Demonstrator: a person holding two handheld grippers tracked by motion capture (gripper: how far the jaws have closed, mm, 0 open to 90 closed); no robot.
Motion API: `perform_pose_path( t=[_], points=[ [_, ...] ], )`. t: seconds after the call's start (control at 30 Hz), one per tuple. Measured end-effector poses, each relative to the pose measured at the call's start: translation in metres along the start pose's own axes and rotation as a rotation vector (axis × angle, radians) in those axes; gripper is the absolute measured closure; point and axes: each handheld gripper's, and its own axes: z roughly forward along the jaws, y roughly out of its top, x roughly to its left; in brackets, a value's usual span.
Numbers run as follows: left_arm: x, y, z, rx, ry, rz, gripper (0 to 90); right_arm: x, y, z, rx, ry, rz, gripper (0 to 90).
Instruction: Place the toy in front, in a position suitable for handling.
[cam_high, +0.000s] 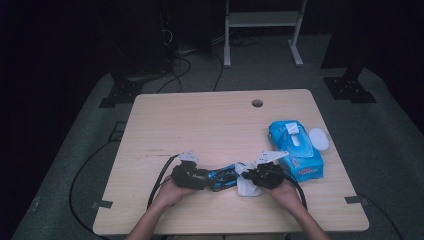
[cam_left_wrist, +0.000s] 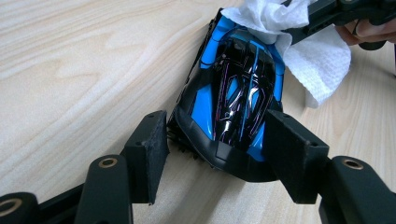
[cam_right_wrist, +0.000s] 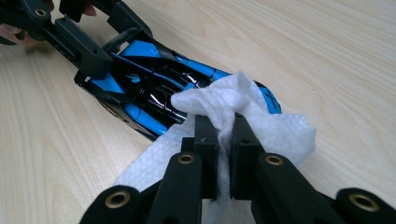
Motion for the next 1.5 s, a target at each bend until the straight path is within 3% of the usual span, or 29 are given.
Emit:
perform_pose_path(
  t=[0.1,0.17,0.4,0.6,0.63,0.67,0.7,0.73,0.77,0.8,0.83,0.87,0.9,0.93,1.13,1.33,1.5],
  points=[
    [0.002,-0.001,0.0,-0.007,-0.014,-0.029,45.9,0.003,0.0,0.0,0.0,-0.014,-0.018,83.8],
    [0.001,-0.002,0.0,-0.009,-0.01,-0.025,46.6,0.004,0.0,-0.001,0.001,-0.019,-0.027,83.8],
    [-0.009,-0.001,-0.002,-0.016,0.06,0.078,49.2,0.01,-0.003,-0.002,-0.006,-0.051,-0.069,84.2],
    [-0.014,0.002,-0.004,0.007,0.084,0.108,47.8,0.014,-0.005,-0.004,-0.009,-0.054,-0.088,84.2],
    [-0.014,0.004,-0.005,0.021,0.097,0.1,47.8,0.014,-0.005,-0.004,-0.009,-0.054,-0.088,84.2],
    [-0.013,0.004,-0.006,0.026,0.103,0.091,40.4,0.016,-0.005,-0.003,-0.006,-0.061,-0.099,84.2],
    [-0.012,0.004,-0.007,0.03,0.091,0.075,40.4,0.016,-0.005,-0.003,-0.006,-0.061,-0.099,84.2],
    [-0.007,0.004,-0.01,0.031,0.064,0.025,38.2,0.016,-0.005,-0.003,-0.005,-0.056,-0.099,84.2],
    [-0.007,0.004,-0.01,0.031,0.064,0.025,38.2,0.016,-0.005,-0.003,-0.008,-0.055,-0.097,84.2],
    [-0.003,0.003,-0.012,0.039,0.036,-0.022,38.3,0.015,-0.005,-0.003,-0.008,-0.054,-0.098,84.2],
    [-0.003,0.003,-0.012,0.039,0.036,-0.022,38.9,0.016,-0.005,-0.003,-0.007,-0.054,-0.1,84.2],
    [-0.001,0.003,-0.011,0.047,0.005,-0.049,40.5,0.016,-0.005,-0.003,-0.006,-0.055,-0.104,84.2],
    [-0.001,0.003,-0.011,0.047,0.005,-0.049,43.1,0.016,-0.005,-0.003,-0.006,-0.055,-0.104,84.2],
    [-0.002,0.003,-0.008,0.057,-0.028,-0.062,46.3,0.016,-0.005,-0.004,-0.005,-0.056,-0.103,84.2],
    [-0.003,0.003,-0.005,0.062,-0.008,-0.056,52.0,0.017,-0.005,-0.003,-0.005,-0.05,-0.1,84.2],
    [-0.011,0.002,-0.007,0.036,0.03,0.017,54.2,0.018,-0.006,-0.005,-0.003,-0.044,-0.109,84.1],
    [-0.018,-0.002,-0.008,0.007,0.062,0.089,54.8,0.014,-0.007,-0.013,0.012,-0.008,-0.114,83.9]
  ],
)
